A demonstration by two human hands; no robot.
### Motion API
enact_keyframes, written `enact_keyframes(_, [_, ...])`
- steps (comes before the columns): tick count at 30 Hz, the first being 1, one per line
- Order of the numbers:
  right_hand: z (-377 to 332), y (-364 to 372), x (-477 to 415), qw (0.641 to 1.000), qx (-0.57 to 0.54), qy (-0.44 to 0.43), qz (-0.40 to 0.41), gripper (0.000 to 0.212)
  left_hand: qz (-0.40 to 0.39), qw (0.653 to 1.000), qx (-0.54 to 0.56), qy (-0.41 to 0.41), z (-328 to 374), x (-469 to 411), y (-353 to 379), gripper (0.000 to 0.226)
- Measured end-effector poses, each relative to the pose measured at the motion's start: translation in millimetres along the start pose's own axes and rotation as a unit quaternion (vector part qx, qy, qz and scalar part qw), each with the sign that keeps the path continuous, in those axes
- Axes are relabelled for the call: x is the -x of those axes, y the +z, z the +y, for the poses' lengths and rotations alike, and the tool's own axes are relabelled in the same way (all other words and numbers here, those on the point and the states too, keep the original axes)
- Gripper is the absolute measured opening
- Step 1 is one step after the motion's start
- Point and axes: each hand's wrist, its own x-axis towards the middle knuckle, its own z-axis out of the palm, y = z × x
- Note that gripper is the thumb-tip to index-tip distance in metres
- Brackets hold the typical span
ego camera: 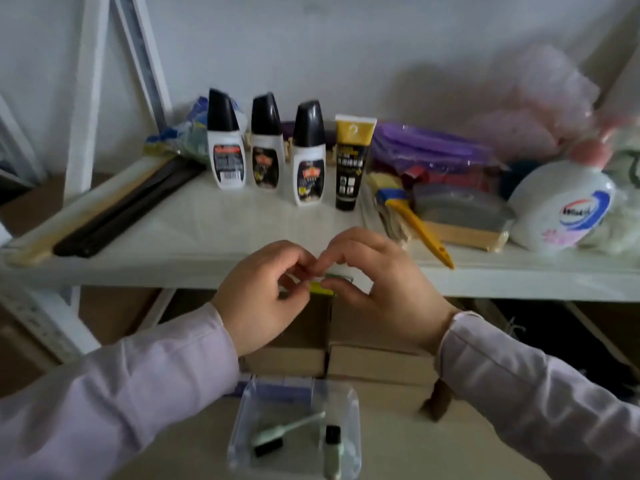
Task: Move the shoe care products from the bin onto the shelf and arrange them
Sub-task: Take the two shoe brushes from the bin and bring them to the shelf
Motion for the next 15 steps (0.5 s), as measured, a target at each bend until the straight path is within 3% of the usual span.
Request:
enact_keyframes(4, [1,27,34,0.999,-0.048,0.011,-0.02,0.01,-0.045,0.999,0.015,-0.024,-15,31,23,0.011])
enact_keyframes(9, [13,73,78,0.986,-0.085,0.081,-0.114,0.011,-0.169,0.98,0.003,-0.102,-46,65,65,0.017])
enact_keyframes(15, [38,135,131,0.93,-0.081,0.222,-0.283,0.024,-0.295,0.933,-0.065,-0.195,-94,101,123,0.025])
